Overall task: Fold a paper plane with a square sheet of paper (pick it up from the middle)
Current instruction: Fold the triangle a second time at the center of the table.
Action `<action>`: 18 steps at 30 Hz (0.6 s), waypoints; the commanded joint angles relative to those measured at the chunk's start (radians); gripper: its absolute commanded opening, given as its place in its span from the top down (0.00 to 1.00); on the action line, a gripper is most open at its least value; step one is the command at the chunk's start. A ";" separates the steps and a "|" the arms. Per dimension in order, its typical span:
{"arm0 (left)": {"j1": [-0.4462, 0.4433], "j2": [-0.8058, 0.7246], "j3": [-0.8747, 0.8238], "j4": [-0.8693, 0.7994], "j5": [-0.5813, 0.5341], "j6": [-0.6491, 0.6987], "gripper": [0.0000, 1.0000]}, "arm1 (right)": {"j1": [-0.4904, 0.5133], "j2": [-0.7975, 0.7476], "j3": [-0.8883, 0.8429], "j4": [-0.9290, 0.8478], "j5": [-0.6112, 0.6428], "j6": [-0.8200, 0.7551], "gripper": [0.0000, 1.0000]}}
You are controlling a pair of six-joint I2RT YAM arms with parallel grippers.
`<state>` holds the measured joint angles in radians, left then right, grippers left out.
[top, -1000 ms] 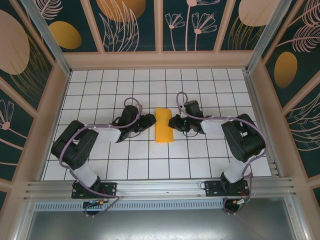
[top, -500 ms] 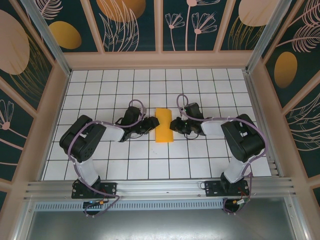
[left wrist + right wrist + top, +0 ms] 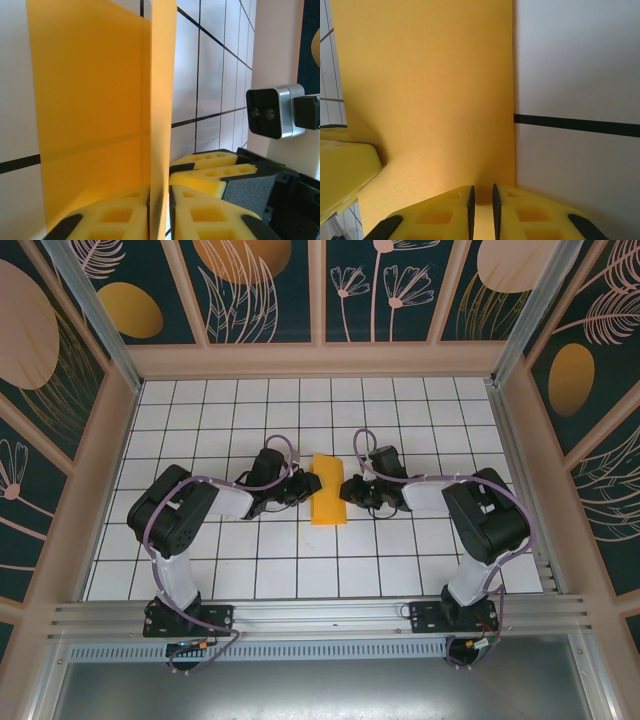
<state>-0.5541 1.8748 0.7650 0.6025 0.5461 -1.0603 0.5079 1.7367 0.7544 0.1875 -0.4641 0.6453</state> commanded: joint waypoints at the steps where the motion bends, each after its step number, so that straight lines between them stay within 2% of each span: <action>1: 0.008 0.008 0.022 0.033 0.019 0.010 0.86 | 0.003 -0.005 0.000 0.010 0.004 -0.011 0.78; 9: 0.009 0.007 0.029 0.023 0.025 0.020 0.99 | 0.001 -0.090 0.002 -0.032 0.047 -0.034 0.68; 14: 0.008 0.005 0.036 0.010 0.027 0.025 1.00 | 0.002 -0.211 -0.025 -0.049 0.110 -0.075 0.65; 18: 0.009 0.004 0.042 -0.009 0.033 0.034 1.00 | 0.010 -0.347 -0.109 0.064 0.142 -0.138 0.63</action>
<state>-0.5541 1.8748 0.7822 0.6014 0.5552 -1.0515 0.5087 1.4616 0.6960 0.1837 -0.3725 0.5758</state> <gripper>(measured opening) 0.063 0.373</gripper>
